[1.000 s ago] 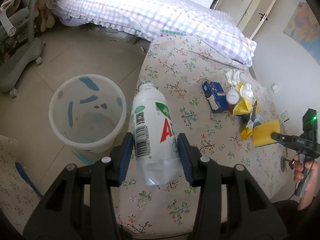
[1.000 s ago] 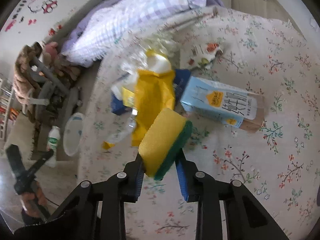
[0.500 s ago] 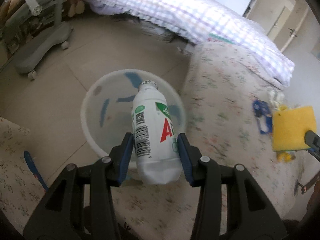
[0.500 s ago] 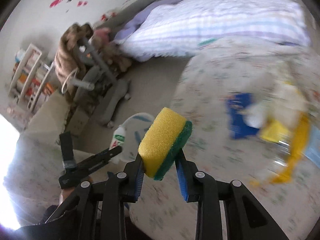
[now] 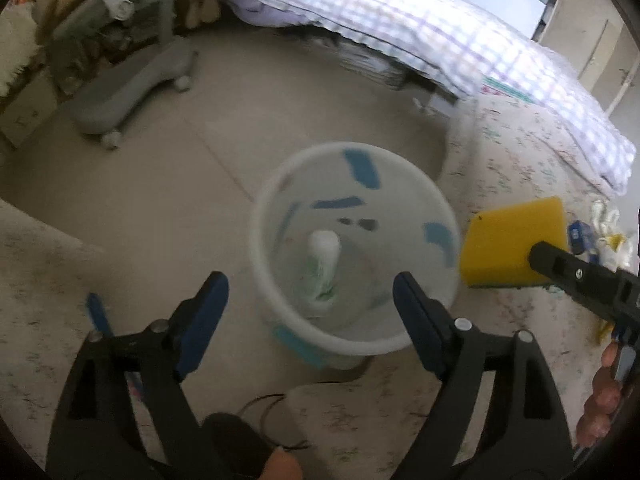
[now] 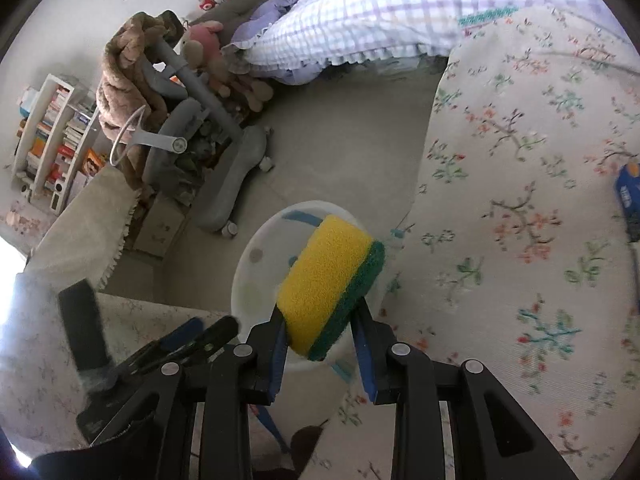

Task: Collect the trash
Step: 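Drop the bottle into the wastebasket with the left tool while the right tool drops the sponge, then grasp the blue biscuit box with the left tool while the right tool grasps the milk carton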

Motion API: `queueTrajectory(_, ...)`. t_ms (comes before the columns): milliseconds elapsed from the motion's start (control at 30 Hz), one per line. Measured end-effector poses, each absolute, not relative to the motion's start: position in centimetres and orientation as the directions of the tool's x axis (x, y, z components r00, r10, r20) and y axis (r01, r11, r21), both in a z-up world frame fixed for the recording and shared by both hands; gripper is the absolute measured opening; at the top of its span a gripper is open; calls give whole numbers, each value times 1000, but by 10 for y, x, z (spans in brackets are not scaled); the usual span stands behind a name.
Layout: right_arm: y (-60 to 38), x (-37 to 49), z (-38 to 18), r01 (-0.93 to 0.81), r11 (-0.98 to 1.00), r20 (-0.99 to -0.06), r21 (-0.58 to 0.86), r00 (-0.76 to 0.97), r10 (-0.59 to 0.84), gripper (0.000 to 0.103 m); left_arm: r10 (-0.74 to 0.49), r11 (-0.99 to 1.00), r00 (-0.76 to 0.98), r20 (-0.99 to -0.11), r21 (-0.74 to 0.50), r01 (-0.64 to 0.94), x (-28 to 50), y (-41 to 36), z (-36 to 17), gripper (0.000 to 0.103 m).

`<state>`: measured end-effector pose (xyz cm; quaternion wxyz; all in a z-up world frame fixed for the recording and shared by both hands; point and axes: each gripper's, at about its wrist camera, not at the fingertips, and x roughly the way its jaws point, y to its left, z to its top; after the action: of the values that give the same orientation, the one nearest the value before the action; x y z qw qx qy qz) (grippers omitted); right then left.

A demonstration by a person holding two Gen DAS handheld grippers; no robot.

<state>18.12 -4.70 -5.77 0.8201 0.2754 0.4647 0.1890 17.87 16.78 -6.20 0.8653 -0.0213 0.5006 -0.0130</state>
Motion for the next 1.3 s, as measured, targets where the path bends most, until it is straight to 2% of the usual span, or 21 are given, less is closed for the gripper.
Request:
queueTrajectory(100, -41, 184, -61, -51, 768, -655, 638, 488, 577, 33, 2, 1000, 523, -852, -10, -22, 172, 182, -56, 90)
queueTrajectory(200, -40, 184, -64, -47, 765, -656, 642, 483, 580, 40, 18, 999, 528, -849, -4, -40, 167, 195, -53, 93)
queueTrajectory(267, -42, 182, -63, -33, 762, -657, 647, 482, 579, 67, 19, 998, 525, -851, -12, -55, 166, 202, -52, 95)
queueTrajectory(300, -43, 180, -61, -33, 761, -653, 648, 491, 577, 68, 21, 998, 522, -853, -13, -62, 165, 204, -51, 95)
queueTrajectory(800, -92, 130, -7, 7, 876, -719, 481, 575, 390, 69, -27, 999, 508, -861, -39, -13, 155, 176, -42, 98)
queueTrajectory(1300, -229, 52, 28, 147, 916, -717, 373, 672, 184, 73, -130, 988, 481, -867, -75, 132, 154, 96, -34, 98)
